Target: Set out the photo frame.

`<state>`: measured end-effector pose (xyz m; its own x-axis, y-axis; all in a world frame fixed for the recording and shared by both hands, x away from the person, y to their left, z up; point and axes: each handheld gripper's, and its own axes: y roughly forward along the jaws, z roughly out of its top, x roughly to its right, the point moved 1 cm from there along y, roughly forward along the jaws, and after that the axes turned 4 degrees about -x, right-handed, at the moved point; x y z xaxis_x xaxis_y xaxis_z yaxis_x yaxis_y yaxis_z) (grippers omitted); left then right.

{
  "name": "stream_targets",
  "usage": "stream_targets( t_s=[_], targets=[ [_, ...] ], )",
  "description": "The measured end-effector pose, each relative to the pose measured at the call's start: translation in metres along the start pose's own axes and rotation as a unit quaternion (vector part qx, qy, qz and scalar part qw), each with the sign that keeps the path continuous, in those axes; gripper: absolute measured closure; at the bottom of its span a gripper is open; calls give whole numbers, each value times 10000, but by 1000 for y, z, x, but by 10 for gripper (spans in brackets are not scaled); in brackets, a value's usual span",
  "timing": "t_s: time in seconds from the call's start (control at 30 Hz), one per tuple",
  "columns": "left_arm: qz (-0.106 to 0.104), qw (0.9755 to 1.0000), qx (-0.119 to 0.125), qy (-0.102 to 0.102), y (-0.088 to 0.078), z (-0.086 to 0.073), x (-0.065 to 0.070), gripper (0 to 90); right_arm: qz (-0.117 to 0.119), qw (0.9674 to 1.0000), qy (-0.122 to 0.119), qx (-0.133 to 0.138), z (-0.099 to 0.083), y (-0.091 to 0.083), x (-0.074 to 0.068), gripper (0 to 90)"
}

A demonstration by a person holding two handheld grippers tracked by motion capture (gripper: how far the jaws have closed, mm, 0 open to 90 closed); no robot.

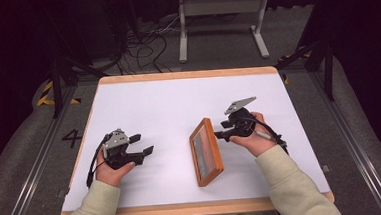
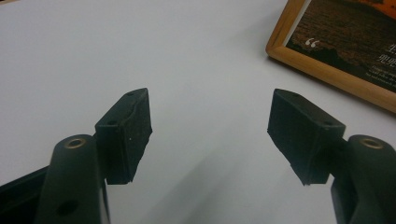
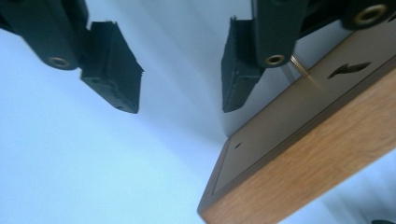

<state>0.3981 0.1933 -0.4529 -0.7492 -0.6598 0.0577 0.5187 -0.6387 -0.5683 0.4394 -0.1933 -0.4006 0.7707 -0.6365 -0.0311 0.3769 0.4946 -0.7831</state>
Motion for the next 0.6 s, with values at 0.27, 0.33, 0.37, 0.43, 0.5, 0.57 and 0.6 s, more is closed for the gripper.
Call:
stream_targets(
  t_s=[0.27, 0.33, 0.37, 0.43, 0.5, 0.57, 0.6],
  targets=[
    [23, 10000, 17, -60, 0, -1, 1, 307, -43, 10000, 0, 20, 3, -20, -7, 309],
    [5, 10000, 7, -47, 0, -1, 1, 306, -64, 10000, -34, 60, 6, -26, -11, 300],
    [0, 10000, 3, -28, 0, 0, 1, 305, -57, 9999, -59, 71, 7, -29, -13, 298],
    [8, 10000, 5, -44, 0, -1, 1, 305, -19, 9999, -94, 113, 10, -35, -17, 298],
    [9, 10000, 0, -45, -1, -1, 1, 305, 19, 9998, -128, 172, 12, -41, -21, 299],
    [-1, 10000, -4, -31, 0, -1, 1, 305, 14, 9998, -119, 160, 15, -46, -24, 299],
    [-2, 10000, -6, -31, 0, -1, 1, 305, 58, 9998, -73, 164, 16, -50, -27, 299]
  ],
)
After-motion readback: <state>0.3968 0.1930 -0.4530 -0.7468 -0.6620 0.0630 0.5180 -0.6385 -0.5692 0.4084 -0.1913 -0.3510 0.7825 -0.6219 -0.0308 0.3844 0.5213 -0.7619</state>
